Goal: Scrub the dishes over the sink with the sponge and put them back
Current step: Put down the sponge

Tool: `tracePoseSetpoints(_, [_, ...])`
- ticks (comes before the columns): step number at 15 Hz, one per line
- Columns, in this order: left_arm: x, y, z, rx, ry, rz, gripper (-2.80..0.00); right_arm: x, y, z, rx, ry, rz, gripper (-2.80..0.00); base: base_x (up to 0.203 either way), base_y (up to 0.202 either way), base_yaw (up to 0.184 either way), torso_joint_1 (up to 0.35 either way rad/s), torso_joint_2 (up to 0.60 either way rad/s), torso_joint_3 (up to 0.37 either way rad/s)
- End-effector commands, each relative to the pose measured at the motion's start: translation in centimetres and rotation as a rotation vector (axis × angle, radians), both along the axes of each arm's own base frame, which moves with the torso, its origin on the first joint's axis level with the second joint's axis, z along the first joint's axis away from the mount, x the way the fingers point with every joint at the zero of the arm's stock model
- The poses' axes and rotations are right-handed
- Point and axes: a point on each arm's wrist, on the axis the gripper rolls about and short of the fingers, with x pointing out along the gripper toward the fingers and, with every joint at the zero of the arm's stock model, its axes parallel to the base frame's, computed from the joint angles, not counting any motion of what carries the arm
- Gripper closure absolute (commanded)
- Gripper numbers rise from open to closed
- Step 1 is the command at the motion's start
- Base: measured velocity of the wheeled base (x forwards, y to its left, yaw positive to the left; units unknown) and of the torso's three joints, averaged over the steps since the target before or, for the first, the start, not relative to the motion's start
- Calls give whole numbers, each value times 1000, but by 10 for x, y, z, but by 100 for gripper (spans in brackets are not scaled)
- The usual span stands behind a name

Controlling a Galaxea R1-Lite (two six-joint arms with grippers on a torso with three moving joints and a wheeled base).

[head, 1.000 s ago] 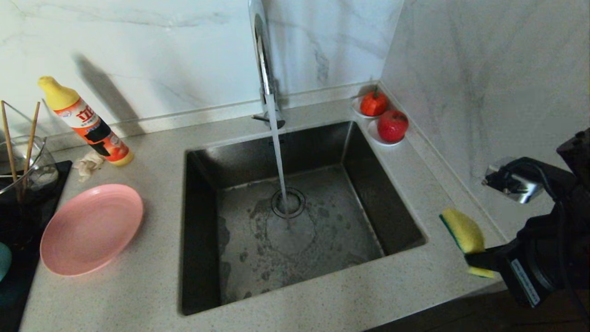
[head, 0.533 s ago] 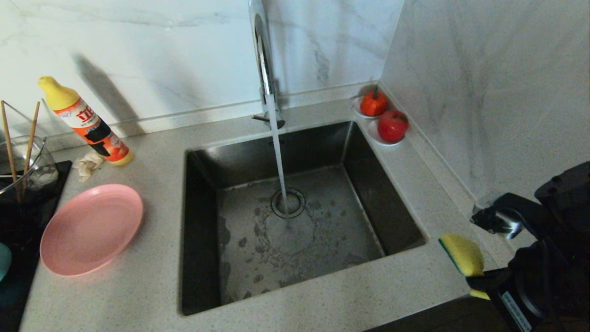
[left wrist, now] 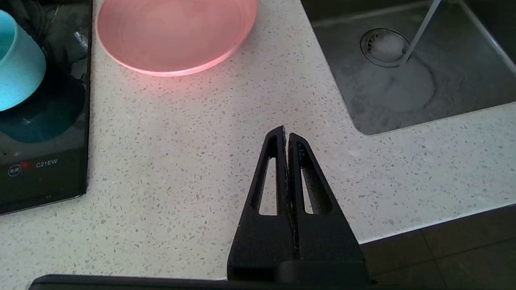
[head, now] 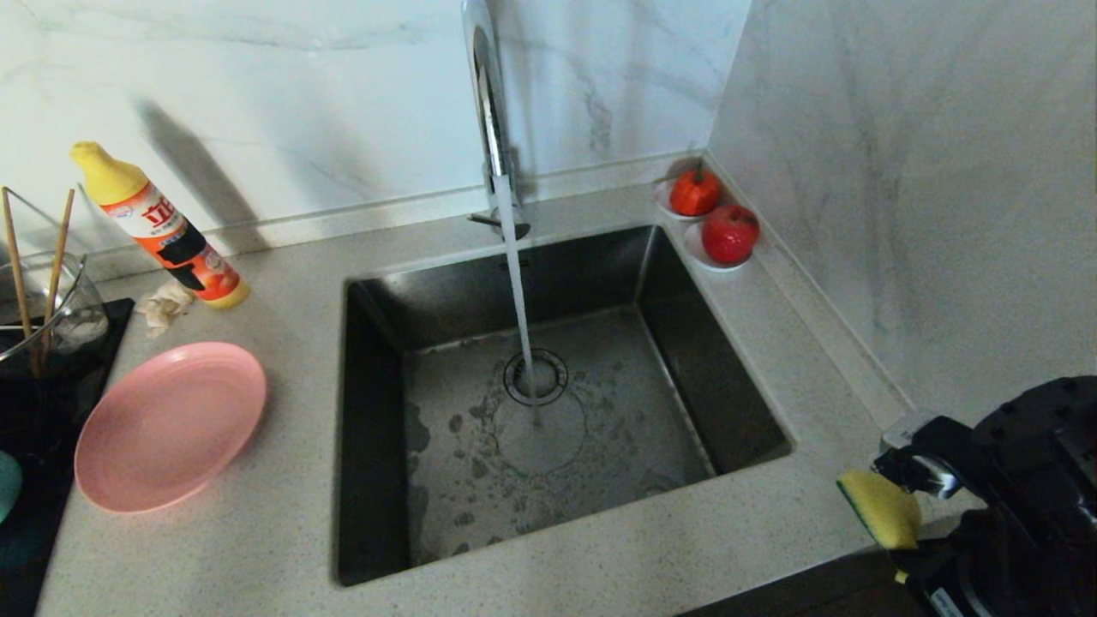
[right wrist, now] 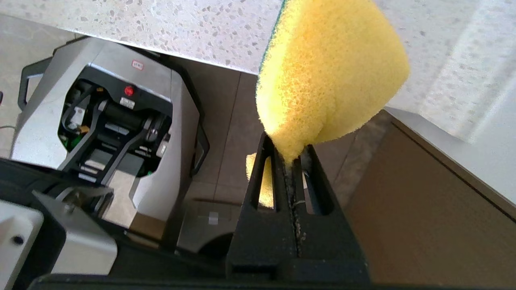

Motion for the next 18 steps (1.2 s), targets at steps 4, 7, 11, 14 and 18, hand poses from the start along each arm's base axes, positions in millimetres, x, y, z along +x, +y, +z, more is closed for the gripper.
tracePoseSetpoints(4, [0, 0, 0, 1, 0, 1, 0, 14, 13, -31, -29, 35, 7, 0, 0, 0, 0, 0, 0, 0])
tracePoseSetpoints(7, [0, 0, 0, 1, 0, 1, 0, 26, 22, -43, -25, 28, 4, 0, 0, 0, 0, 0, 0, 0])
tracePoseSetpoints(11, [0, 0, 0, 1, 0, 1, 0, 35, 28, -52, -59, 36, -10, 0, 0, 0, 0, 0, 0, 0])
tracePoseSetpoints(14, [0, 0, 0, 1, 0, 1, 0, 43, 30, -57, -88, 14, -42, 0, 0, 0, 0, 0, 0, 0])
tracePoseSetpoints(18, [0, 0, 0, 1, 0, 1, 0, 47, 25, -58, -128, 3, -78, 0, 0, 0, 0, 0, 0, 0])
